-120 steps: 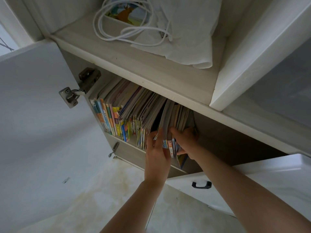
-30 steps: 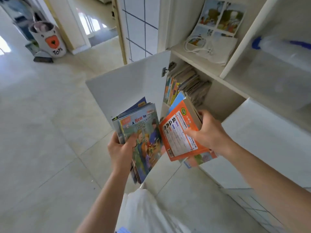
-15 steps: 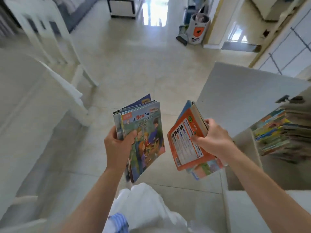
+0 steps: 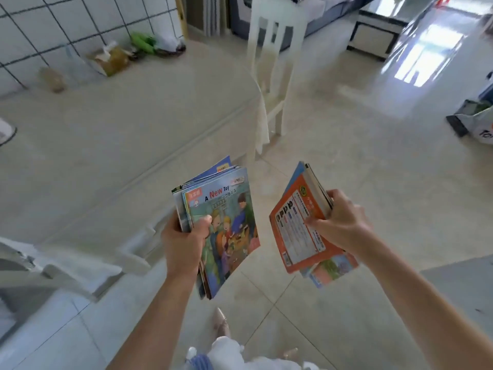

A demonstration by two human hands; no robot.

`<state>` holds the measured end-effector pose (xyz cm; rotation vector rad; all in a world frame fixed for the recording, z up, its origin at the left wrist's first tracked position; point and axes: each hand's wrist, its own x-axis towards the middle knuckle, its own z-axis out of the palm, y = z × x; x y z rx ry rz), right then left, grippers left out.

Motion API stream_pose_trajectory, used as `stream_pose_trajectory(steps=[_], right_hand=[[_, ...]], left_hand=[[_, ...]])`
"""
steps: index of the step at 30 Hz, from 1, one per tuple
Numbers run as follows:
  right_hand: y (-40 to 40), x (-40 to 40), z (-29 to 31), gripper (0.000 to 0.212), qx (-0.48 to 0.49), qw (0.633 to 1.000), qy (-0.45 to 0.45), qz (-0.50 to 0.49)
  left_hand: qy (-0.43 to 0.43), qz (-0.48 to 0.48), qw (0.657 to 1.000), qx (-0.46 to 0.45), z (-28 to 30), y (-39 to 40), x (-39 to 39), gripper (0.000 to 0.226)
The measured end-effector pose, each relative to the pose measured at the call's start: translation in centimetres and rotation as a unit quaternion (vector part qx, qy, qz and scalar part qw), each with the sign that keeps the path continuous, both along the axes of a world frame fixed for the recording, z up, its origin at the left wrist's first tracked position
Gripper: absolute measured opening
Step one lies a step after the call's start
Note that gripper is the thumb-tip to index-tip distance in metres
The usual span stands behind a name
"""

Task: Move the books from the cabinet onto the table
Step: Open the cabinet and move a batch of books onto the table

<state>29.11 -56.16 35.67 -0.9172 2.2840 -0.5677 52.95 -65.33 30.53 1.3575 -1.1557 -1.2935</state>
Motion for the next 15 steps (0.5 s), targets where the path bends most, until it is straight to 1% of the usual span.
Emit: stream_pose_trajectory(steps=[5,11,13,15], right_hand=[[-10.5,6.6,-0.4,0.043,0.013,0.998,-0.018,0.058],[-20.7,12.3,-0.5,0.041,0.031,0.993,-0.034,0.113],[-24.1,13.9,-0.1,0.041,0.022,0.989,-0.022,0.143],[-27.3,15.3,-0.1,0.040,0.006,0.983,0.024,0.184]], left_hand=[[-0.023,0.076,0.997,0.003,-0.8,-7.4,8.6,0.013],[-0.020,0.167,0.986,0.016,-1.6,-14.1,15.1,0.014],[-0.013,0.192,0.981,0.026,-1.8,-16.4,16.5,0.015],[0.004,0.216,0.976,0.027,-2.3,-18.7,17.6,0.016]])
